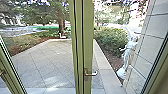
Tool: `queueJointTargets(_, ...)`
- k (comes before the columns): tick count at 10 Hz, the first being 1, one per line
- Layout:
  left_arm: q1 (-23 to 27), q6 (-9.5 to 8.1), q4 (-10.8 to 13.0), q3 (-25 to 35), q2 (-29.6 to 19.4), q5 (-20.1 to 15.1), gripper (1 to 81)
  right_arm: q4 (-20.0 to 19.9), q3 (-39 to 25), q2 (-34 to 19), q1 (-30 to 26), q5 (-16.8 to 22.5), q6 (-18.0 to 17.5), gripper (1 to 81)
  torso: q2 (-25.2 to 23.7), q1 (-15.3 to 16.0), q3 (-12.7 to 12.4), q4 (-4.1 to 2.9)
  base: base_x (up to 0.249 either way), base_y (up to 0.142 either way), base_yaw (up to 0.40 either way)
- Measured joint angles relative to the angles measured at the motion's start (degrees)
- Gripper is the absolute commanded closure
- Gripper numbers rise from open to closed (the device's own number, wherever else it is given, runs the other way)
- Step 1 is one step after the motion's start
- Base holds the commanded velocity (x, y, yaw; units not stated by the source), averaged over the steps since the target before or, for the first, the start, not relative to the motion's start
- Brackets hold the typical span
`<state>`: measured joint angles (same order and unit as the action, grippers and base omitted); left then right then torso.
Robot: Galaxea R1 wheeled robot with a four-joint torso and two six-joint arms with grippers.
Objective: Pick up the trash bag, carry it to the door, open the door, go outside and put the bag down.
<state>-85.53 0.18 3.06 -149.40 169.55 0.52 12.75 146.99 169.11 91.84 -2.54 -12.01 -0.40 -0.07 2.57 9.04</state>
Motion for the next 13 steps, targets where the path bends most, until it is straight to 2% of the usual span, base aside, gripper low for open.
queueJointTargets(13, 0.0, 0.00, 0.4, 0.0, 0.0, -0.1, 81.1, 0.0, 0.0, 0.3, -0.1, -0.1, 0.0, 1.0, 0.0, 0.0, 0.0, 0.00, 0.000, 0.000, 0.202)
